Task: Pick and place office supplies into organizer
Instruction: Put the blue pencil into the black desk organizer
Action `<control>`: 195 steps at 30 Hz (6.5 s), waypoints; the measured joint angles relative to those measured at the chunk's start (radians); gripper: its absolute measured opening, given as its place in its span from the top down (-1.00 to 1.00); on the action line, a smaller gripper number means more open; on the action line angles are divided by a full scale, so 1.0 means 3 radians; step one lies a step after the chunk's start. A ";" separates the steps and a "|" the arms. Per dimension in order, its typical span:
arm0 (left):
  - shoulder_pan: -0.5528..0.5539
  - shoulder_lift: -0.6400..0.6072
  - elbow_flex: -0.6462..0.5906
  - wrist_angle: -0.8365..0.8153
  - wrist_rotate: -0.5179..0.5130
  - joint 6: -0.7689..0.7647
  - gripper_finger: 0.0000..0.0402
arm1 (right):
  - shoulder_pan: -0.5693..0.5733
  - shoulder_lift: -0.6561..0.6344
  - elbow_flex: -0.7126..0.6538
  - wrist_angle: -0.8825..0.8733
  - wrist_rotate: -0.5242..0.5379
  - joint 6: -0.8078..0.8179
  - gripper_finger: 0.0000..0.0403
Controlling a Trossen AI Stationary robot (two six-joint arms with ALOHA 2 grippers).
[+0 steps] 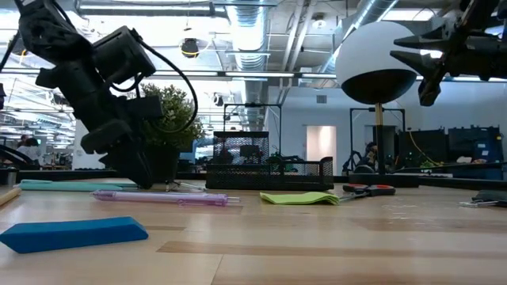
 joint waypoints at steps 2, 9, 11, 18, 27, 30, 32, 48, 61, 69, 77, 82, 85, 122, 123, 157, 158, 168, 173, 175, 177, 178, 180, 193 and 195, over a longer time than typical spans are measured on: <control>0.0001 0.0015 0.0003 -0.0024 0.0042 -0.0025 0.16 | 0.0000 0.0000 0.0000 -0.0015 0.0000 0.0000 0.62; 0.0003 0.0249 0.0022 0.0034 0.0178 -0.0068 0.23 | 0.0000 0.0000 0.0001 -0.0085 0.0000 0.0000 0.62; 0.0003 0.0285 0.0026 0.0047 0.0198 -0.0119 0.34 | 0.0001 0.0000 0.0001 -0.0073 -0.0001 0.0000 0.62; 0.0000 0.0295 0.0026 0.0000 0.0211 -0.0267 0.79 | 0.0000 0.0000 0.0001 -0.0078 -0.0001 0.0000 0.62; 0.0000 0.0290 0.0016 0.0071 0.0235 -0.0412 0.99 | 0.0000 0.0000 0.0001 -0.0077 -0.0001 0.0000 0.62; 0.0001 0.0239 -0.0001 0.0093 0.0240 -0.0425 0.97 | 0.0000 0.0000 0.0001 -0.0077 -0.0001 0.0001 0.62; 0.0001 0.0178 -0.0007 0.0071 0.0240 -0.0428 0.94 | 0.0000 0.0000 0.0001 -0.0076 -0.0001 0.0001 0.62; -0.0004 0.0003 -0.0008 -0.0105 0.0246 -0.0088 0.43 | 0.0000 0.0000 0.0001 -0.0076 -0.0001 0.0001 0.62; -0.0004 -0.0011 0.0011 -0.0460 0.0199 0.0074 0.45 | 0.0001 0.0000 0.0001 -0.0075 -0.0001 0.0001 0.62; -0.0004 -0.0013 0.0020 -0.0564 0.0175 0.0058 0.72 | 0.0001 0.0000 0.0001 -0.0074 -0.0001 0.0002 0.62; -0.0003 -0.0008 0.0030 -0.0492 0.0141 -0.0235 0.93 | 0.0001 0.0000 0.0001 -0.0075 -0.0001 0.0002 0.62; 0.0000 0.0031 0.0310 -0.0638 0.0108 -0.0321 0.96 | 0.0001 0.0000 0.0001 -0.0075 -0.0001 0.0002 0.62; 0.0004 0.0026 0.0616 -0.0745 -0.0047 -0.0305 0.97 | 0.0001 0.0000 0.0001 -0.0074 -0.0001 0.0002 0.62; 0.0194 0.0102 0.2662 -0.0586 -0.0688 0.0161 1.00 | 0.0073 0.0107 0.0001 -0.0086 0.0003 0.0130 0.62; 0.0195 0.0093 0.2661 -0.0559 -0.0638 0.0129 1.00 | 0.0120 0.0187 0.0001 -0.0070 0.0003 0.0069 0.62; 0.0143 0.0062 0.2662 -0.0183 -0.0166 -0.0091 0.66 | 0.0942 0.5295 0.3487 -0.2246 -0.0011 -0.4036 0.62; 0.0128 0.0062 0.2662 -0.0101 -0.0144 -0.0090 0.66 | 0.0944 0.5399 0.3542 -0.2310 -0.0010 -0.4091 0.63; 0.0011 0.0056 0.2662 0.0241 -0.0087 0.0093 0.66 | 0.0942 0.6039 0.3785 -0.2544 0.0352 -0.4455 0.67; -0.0001 0.0050 0.2662 0.0253 -0.0084 0.0094 0.66 | 0.0942 0.6166 0.3803 -0.2535 0.0337 -0.4463 0.67; -0.0004 0.0041 0.2662 0.0253 -0.0083 0.0114 0.66 | 0.0942 0.6198 0.3803 -0.2576 0.0337 -0.4462 0.67; -0.0005 0.0038 0.2662 0.0252 -0.0083 0.0127 0.66 | 0.0942 0.6218 0.3802 -0.2582 0.0338 -0.4462 0.67; -0.0005 0.0038 0.2662 0.0250 -0.0083 0.0129 0.66 | 0.0942 0.6218 0.3801 -0.2586 0.0340 -0.4462 0.67; -0.0005 0.0038 0.2662 0.0250 -0.0083 0.0129 0.66 | 0.0927 0.6218 0.3801 -0.2526 0.0341 -0.4463 0.67; -0.0005 0.0038 0.2662 0.0238 -0.0080 0.0129 0.66 | 0.0850 0.6217 0.3799 -0.2466 0.0333 -0.4516 0.67; -0.0005 0.0038 0.2662 0.0237 -0.0080 0.0131 0.66 | 0.0865 0.6217 0.3799 -0.2480 0.0325 -0.4528 0.67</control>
